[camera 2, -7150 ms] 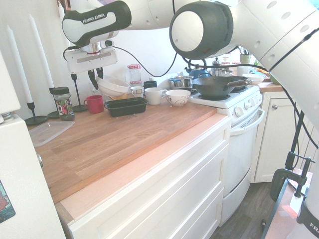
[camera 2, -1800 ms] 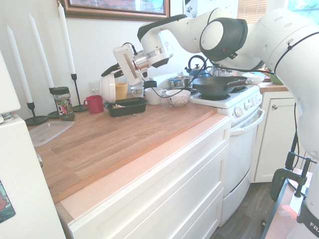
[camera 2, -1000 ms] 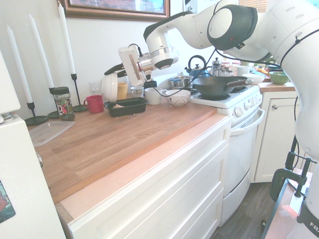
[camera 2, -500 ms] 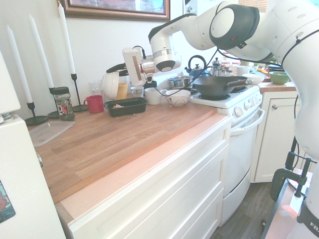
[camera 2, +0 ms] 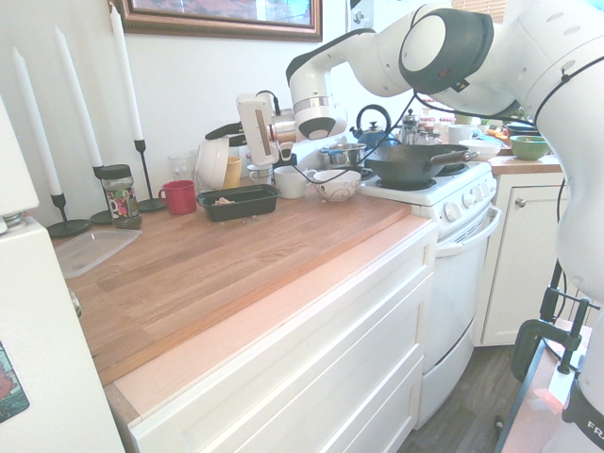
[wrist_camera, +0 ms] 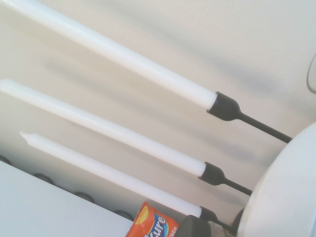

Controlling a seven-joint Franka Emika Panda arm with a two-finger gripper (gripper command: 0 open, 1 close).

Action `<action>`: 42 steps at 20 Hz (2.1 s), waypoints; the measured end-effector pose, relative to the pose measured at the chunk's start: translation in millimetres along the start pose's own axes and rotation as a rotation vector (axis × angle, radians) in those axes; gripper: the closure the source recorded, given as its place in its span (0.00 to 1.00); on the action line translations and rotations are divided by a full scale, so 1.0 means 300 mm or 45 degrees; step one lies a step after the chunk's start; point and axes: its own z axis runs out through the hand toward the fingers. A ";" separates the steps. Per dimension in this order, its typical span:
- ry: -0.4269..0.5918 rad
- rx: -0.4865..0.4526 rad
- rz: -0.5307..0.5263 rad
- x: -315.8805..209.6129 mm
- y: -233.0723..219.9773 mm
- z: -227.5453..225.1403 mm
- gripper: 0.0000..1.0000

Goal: Put the cereal into the box

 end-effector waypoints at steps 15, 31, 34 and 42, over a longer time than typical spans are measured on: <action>0.229 -0.790 -0.443 -0.557 -0.346 0.348 1.00; 0.591 -1.595 -0.792 -0.929 -0.061 0.495 1.00; 0.568 -1.631 -0.801 -0.954 0.000 0.515 1.00; 0.486 -1.713 -0.823 -1.002 0.163 0.575 1.00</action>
